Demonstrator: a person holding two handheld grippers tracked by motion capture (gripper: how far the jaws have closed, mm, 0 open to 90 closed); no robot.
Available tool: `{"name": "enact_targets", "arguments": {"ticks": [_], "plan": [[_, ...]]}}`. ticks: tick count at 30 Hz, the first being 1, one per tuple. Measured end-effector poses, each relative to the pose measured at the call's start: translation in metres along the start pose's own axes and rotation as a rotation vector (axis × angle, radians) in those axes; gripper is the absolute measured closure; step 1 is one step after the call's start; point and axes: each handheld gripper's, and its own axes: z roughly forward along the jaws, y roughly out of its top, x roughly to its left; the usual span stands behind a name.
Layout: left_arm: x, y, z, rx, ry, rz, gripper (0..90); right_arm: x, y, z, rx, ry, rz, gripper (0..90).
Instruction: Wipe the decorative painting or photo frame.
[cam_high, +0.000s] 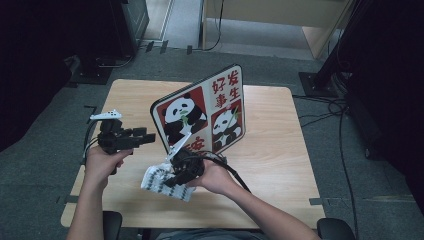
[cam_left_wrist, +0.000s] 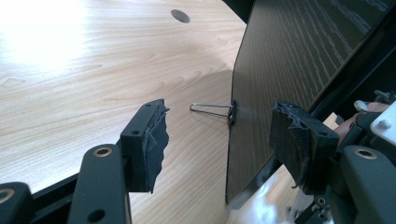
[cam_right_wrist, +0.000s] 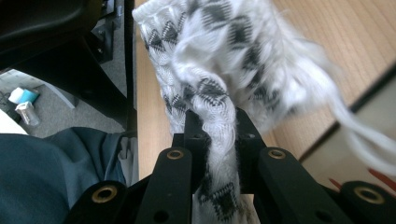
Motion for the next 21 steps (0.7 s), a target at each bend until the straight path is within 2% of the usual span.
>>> {"name": "enact_targets", "arguments": {"ticks": [4, 8, 12, 21], "plan": [[0.0, -0.002, -0.004, -0.007, 0.008, -0.003, 37.3, -0.003, 0.0, 0.005, 0.01, -0.002, 0.004, 81.4], [0.0, -0.004, -0.006, -0.008, 0.013, -0.005, 37.2, -0.015, -0.004, 0.007, 0.01, -0.019, 0.043, 81.5], [0.0, -0.005, -0.006, -0.007, 0.014, -0.004, 37.1, -0.025, -0.009, 0.008, 0.018, -0.055, 0.075, 81.5], [0.0, -0.005, -0.005, -0.001, 0.007, 0.003, 36.9, -0.031, -0.011, -0.002, -0.004, -0.088, 0.112, 81.5]]}}
